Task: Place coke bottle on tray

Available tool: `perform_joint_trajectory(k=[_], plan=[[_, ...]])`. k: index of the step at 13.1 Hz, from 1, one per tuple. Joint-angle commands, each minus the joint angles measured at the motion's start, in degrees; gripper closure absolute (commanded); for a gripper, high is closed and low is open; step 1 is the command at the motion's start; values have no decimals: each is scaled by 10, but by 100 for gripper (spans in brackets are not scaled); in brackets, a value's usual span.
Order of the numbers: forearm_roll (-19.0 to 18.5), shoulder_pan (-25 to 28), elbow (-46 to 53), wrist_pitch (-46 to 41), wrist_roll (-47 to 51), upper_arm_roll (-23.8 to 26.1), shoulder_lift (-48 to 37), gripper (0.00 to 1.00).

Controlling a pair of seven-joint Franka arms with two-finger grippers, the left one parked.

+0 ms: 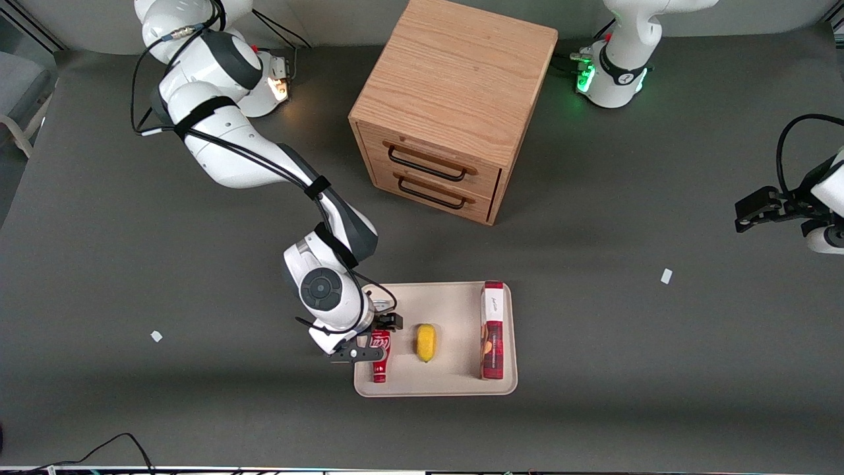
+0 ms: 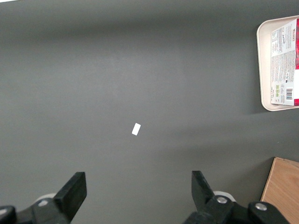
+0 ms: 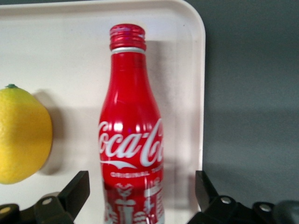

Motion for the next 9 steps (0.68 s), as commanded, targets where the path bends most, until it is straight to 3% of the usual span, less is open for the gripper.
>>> perform_joint_trajectory(k=[1,3,5,9], plan=[[-3,-2,15,-4,28,2,-16,0],[8,-35,-32,-10,29,13,-77,0],[46,-77,-90,-13,27,13,-148,0],[49,-134,-265,-11,-48,-4,-327,0]])
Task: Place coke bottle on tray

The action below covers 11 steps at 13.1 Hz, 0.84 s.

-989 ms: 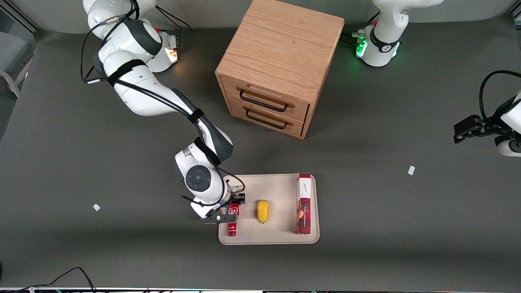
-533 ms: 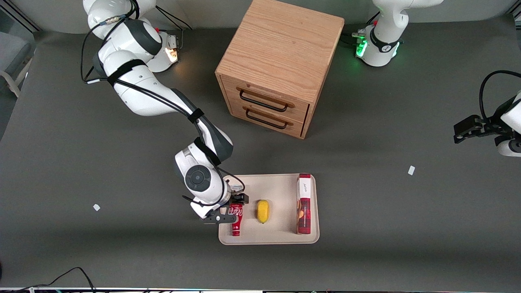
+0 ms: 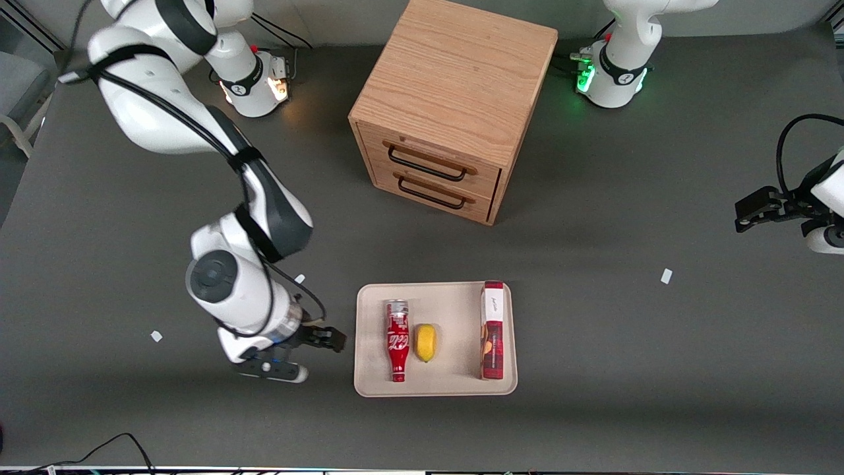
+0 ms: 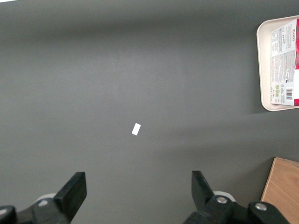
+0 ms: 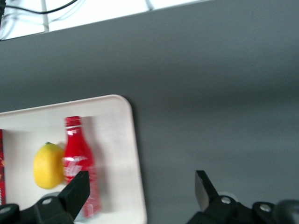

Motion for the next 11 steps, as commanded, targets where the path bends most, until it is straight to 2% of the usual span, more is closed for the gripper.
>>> perform_joint_trajectory(k=[1,2,5,6,8,11], plan=[[19,-41,-182,10,-43,-10,-157,0],[32,-51,-226,12,-43,-11,-198,0],[69,-52,-344,7,-69,-55,-329,0],[97,-61,-370,-3,-105,-62,-368,0],[146,-63,-388,-54,-167,-99,-423,0],[162,-59,-369,-153,-208,-140,-475,0]])
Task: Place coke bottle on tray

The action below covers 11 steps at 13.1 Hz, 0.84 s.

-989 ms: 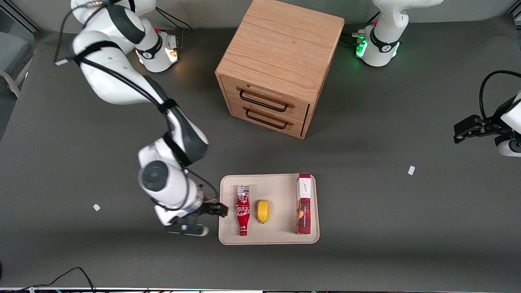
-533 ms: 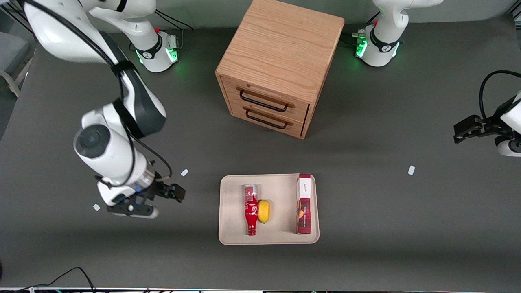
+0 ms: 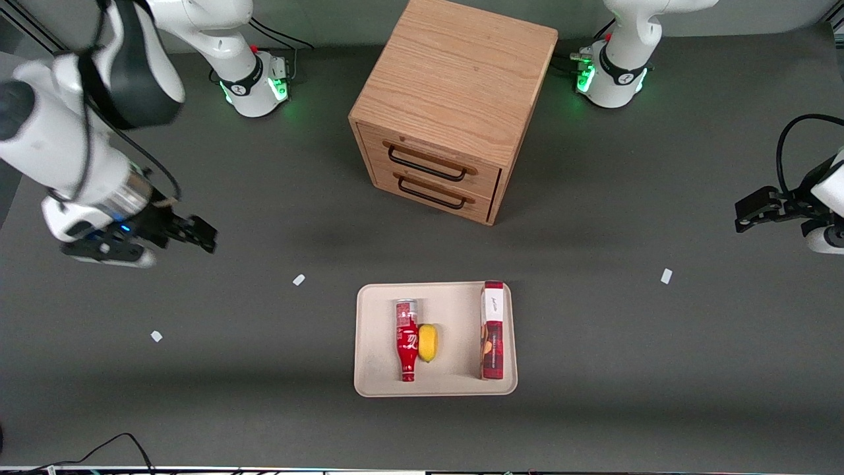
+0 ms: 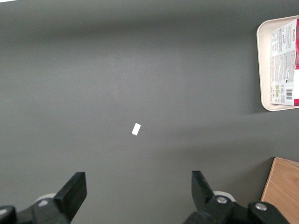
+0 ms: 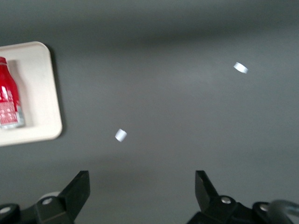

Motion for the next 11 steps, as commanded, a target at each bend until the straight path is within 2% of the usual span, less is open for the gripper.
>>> perform_joint_trajectory(k=[1,11], plan=[[22,1,13,-72,-32,-17,-39,0],[22,3,86,-142,-44,-30,-29,0]])
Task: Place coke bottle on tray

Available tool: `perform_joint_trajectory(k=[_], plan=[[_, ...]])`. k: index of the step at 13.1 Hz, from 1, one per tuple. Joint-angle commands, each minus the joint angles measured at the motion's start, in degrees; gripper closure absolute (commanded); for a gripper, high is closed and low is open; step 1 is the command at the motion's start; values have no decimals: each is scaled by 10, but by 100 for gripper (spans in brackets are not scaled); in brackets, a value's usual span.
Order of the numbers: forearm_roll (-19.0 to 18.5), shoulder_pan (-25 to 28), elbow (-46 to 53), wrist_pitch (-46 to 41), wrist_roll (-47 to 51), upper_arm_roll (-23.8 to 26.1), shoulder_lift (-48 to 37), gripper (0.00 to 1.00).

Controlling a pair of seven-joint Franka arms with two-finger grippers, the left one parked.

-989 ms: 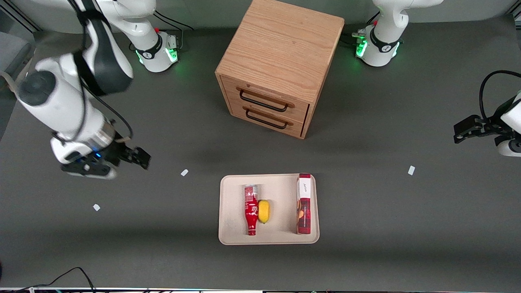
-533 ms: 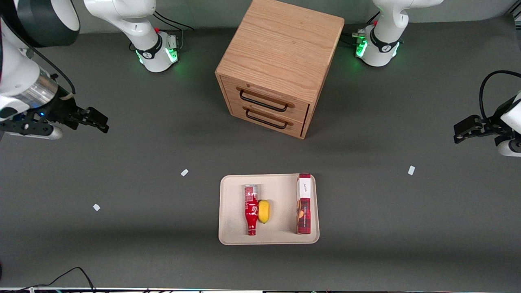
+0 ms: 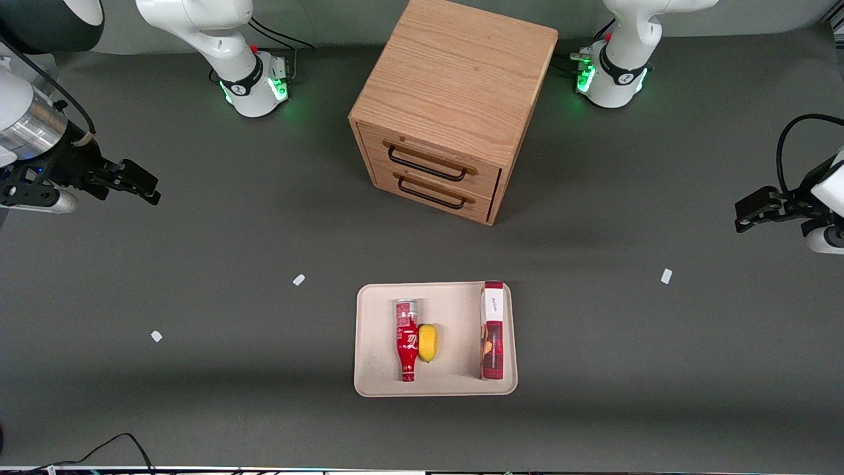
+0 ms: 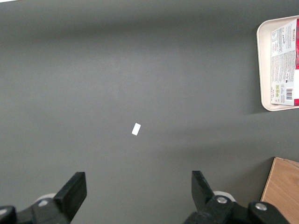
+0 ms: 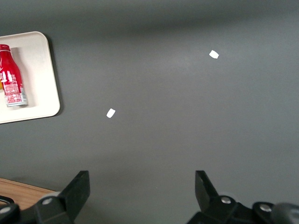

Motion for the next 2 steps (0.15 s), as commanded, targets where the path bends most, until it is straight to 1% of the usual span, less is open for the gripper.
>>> perform_joint_trajectory(k=[1,2], plan=[[15,3,21,-16,-13,-4,12,0],[18,3,21,-16,-13,-4,12,0]])
